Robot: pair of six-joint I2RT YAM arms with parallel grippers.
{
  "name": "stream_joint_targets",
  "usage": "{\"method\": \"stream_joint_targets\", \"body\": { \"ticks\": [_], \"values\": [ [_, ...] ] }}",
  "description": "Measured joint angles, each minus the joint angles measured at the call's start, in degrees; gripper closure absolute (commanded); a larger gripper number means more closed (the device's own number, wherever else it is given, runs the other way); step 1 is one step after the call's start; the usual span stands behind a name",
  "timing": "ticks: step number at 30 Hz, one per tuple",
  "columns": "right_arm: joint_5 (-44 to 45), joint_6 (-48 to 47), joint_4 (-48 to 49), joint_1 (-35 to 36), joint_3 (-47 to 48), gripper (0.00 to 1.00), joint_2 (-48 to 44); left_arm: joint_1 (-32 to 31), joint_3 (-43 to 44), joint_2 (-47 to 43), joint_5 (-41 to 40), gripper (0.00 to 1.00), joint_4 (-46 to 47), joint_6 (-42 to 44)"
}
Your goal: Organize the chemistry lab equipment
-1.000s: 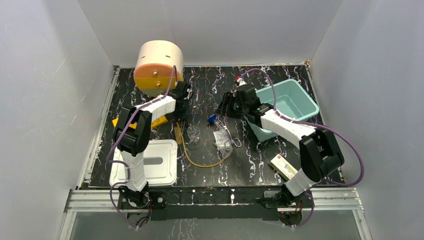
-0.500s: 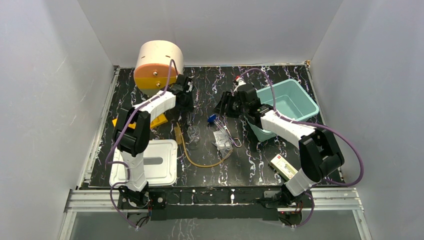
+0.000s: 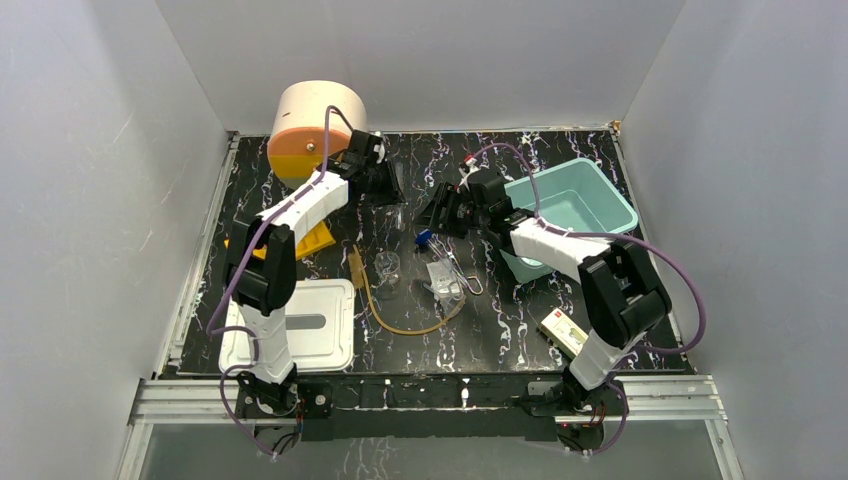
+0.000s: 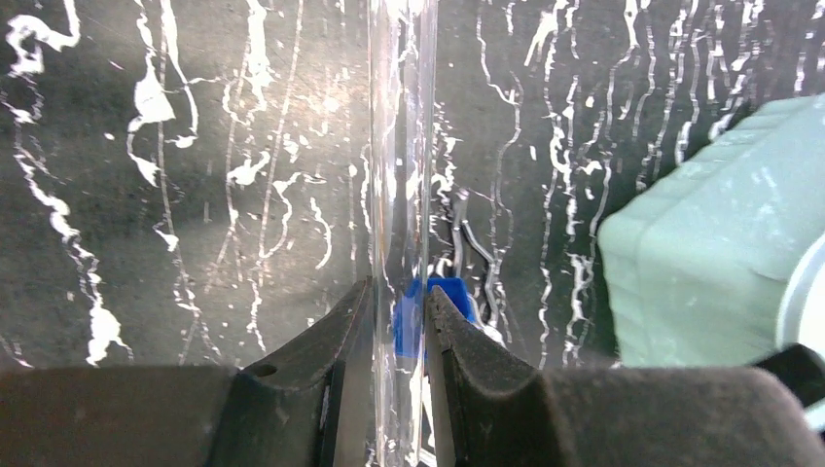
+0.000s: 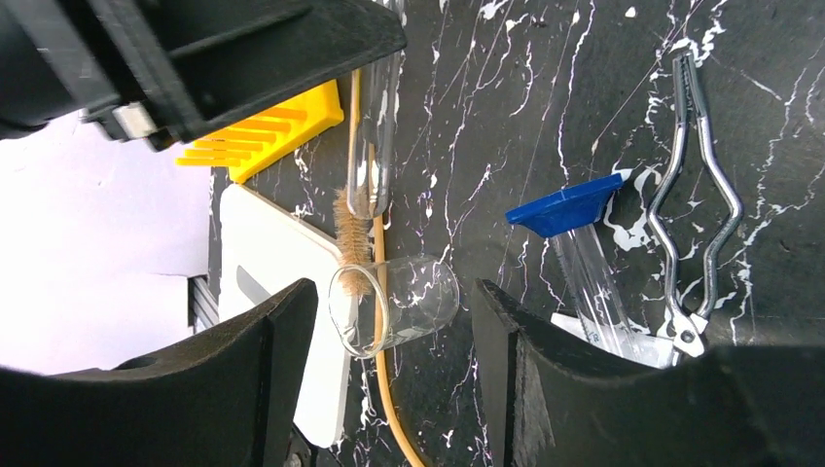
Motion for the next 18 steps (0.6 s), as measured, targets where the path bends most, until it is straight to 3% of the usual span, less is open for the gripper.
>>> {"method": "stream_joint_targets", "body": {
  "ticks": [14, 18],
  "values": [
    [-4.55, 4.00, 3.93, 0.00, 2.51, 0.32, 5.22, 0.00, -2.86, -3.91, 5.90, 0.83, 3.21, -8.57],
    [-5.49, 4.87, 4.72, 0.00, 4.00, 0.37, 7.02, 0.00, -2.91, -4.22, 6.34, 0.83, 3.37, -9.38]
  ]
}}
